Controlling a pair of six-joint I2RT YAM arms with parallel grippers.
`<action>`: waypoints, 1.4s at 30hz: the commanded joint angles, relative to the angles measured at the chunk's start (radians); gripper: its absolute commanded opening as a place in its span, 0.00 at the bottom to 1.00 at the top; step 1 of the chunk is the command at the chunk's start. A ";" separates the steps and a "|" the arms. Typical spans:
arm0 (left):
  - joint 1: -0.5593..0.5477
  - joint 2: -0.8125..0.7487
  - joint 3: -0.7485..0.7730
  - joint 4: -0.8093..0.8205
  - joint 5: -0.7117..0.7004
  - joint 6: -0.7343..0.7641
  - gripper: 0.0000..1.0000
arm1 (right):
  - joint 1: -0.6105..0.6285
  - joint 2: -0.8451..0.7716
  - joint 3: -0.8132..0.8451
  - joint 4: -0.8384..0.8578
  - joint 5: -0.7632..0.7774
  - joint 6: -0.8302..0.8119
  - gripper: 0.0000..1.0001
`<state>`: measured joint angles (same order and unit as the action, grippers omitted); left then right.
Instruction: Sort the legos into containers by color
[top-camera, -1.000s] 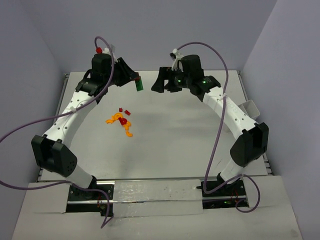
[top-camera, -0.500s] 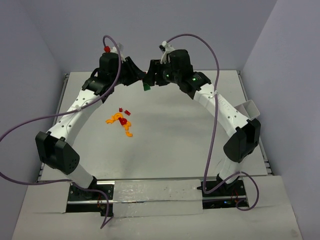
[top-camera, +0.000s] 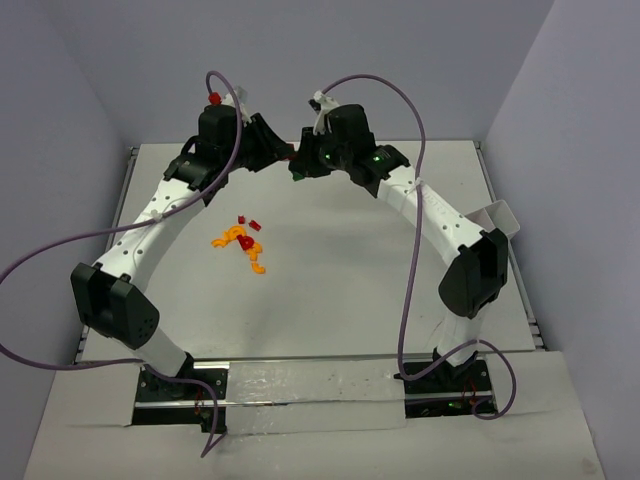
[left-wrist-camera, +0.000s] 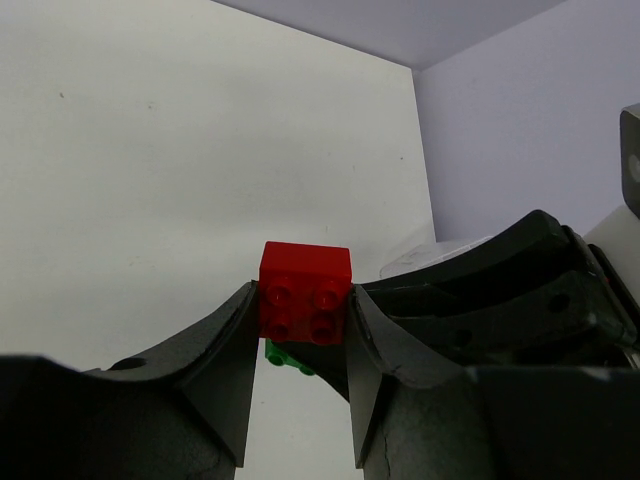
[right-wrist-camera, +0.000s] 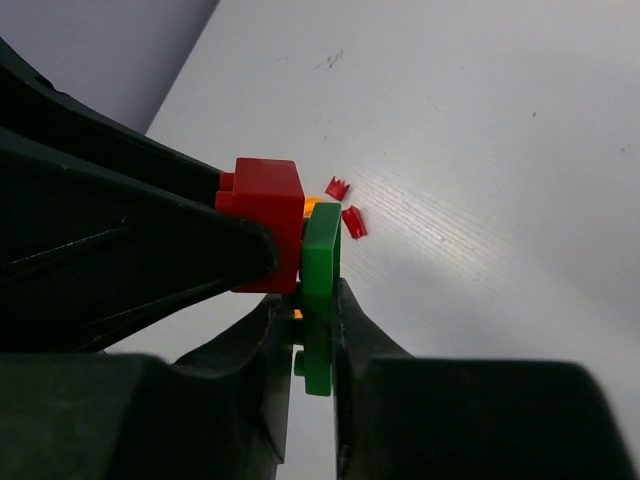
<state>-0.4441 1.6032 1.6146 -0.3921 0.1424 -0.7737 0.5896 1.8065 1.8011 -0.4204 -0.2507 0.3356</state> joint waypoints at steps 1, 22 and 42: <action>-0.002 -0.006 0.034 0.039 0.008 -0.003 0.00 | 0.008 -0.024 0.014 0.021 0.032 -0.027 0.10; 0.050 -0.016 -0.015 -0.031 0.379 0.491 0.00 | -0.685 -0.360 -0.292 -0.478 -0.004 -0.875 0.00; 0.050 0.091 0.065 -0.137 0.385 0.596 0.00 | -1.018 -0.100 -0.109 -0.626 0.070 -1.177 0.02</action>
<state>-0.3927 1.7027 1.6367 -0.5233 0.5076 -0.2102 -0.4298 1.6866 1.6322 -1.0493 -0.1964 -0.8161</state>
